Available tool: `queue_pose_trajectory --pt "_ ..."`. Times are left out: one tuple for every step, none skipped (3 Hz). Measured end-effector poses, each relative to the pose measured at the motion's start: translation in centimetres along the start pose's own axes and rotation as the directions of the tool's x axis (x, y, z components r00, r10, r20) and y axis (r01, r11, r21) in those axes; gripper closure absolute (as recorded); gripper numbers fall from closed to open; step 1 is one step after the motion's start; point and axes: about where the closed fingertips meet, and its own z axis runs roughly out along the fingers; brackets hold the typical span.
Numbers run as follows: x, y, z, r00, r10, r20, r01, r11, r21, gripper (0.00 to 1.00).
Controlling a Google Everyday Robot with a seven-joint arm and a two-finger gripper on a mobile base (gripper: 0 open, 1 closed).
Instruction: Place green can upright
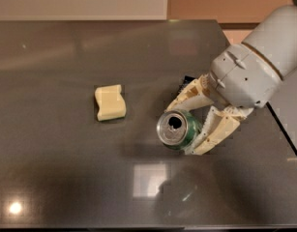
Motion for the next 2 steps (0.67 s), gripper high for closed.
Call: queue_pose_trajectory --pt "-0.34 -0.26 -0.08 0.983 0.045 0.177 -0.05 0.9985 0.023 1.0" --pt "0.38 -0.08 -0.3 0.947 0.082 0.31 -0.104 0.9931 0.054 1.0"
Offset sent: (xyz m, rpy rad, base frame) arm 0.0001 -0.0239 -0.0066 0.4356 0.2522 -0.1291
